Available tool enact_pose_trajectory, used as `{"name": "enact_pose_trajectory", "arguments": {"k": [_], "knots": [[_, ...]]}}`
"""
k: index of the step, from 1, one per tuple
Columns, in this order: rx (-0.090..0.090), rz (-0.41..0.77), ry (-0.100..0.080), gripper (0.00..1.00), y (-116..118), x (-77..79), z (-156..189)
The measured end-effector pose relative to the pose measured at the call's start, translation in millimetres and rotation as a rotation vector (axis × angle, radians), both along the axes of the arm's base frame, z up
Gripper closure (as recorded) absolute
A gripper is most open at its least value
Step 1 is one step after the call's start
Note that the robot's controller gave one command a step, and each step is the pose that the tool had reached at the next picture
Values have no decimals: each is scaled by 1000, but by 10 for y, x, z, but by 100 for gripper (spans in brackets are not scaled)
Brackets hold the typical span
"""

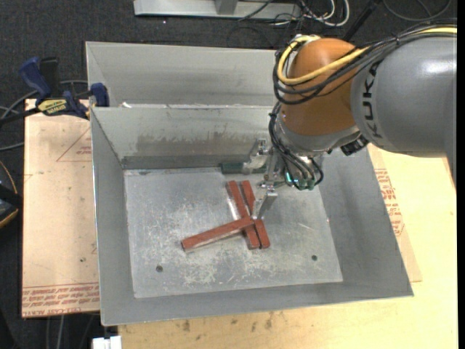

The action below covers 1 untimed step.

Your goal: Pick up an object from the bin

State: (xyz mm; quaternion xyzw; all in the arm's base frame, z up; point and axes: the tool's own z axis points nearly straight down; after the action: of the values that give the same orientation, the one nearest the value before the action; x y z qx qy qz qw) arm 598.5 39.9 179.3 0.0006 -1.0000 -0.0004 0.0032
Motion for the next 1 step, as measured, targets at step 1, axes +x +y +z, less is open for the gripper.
{"name": "enact_pose_trajectory", "arguments": {"k": [1], "knots": [[0, -1, -8, 0, -1, 18, 46]]}}
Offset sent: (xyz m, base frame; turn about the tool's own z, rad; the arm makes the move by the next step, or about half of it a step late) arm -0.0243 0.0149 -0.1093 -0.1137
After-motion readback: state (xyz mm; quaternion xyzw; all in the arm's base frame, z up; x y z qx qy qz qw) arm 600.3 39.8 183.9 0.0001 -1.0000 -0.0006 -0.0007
